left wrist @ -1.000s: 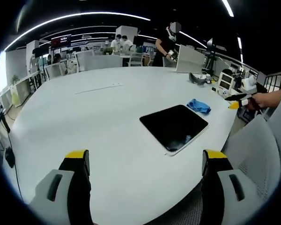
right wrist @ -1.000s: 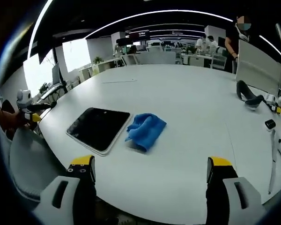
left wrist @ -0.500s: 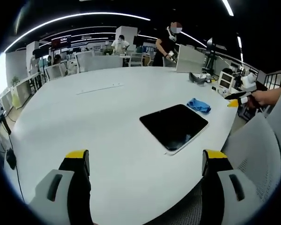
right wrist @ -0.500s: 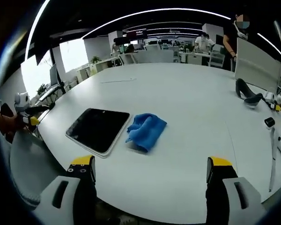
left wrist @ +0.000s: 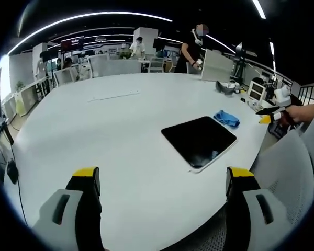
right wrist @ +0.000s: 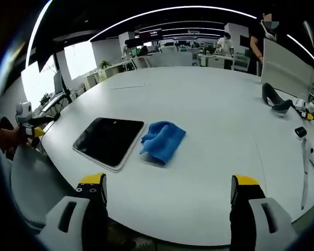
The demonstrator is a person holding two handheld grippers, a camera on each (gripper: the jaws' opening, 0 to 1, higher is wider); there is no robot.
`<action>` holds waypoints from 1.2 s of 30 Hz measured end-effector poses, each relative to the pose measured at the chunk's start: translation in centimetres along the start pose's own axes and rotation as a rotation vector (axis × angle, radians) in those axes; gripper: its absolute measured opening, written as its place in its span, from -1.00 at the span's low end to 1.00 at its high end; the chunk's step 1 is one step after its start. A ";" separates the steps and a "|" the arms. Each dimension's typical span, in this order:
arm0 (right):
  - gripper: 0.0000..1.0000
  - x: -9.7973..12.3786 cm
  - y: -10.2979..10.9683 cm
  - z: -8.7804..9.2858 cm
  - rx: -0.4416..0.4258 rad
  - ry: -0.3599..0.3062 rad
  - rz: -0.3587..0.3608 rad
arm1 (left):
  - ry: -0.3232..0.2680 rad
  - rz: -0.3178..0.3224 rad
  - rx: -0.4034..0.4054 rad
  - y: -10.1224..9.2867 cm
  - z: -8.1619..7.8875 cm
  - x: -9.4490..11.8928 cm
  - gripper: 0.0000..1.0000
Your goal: Wipe the mirror surface with the cleaning cloth until all visible marks leave the cleaned area.
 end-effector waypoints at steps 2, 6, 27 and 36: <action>0.96 0.0 0.1 -0.3 -0.009 -0.004 0.002 | 0.010 0.021 -0.018 -0.6 0.2 -0.1 0.98; 0.96 0.1 0.8 -1.3 0.006 -0.015 -0.006 | 0.058 0.103 -0.094 -1.9 1.0 -0.4 0.98; 0.91 -1.9 0.5 -3.8 0.005 0.111 -0.006 | -0.007 0.025 0.017 -0.1 0.4 0.0 0.98; 0.89 -4.6 0.6 -5.8 0.059 0.204 -0.012 | 0.028 0.041 0.000 -0.4 1.0 -0.2 0.98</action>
Point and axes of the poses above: the point that each gripper's makers call its tool centre point, and the gripper's own axes: x roughly backward along the fingers, y roughly to its left, z roughly out of its underside, the point moved 4 cm from there along x, roughly backward along the fingers, and after that the axes turned 11 degrees about -y, right-handed, at the moved point
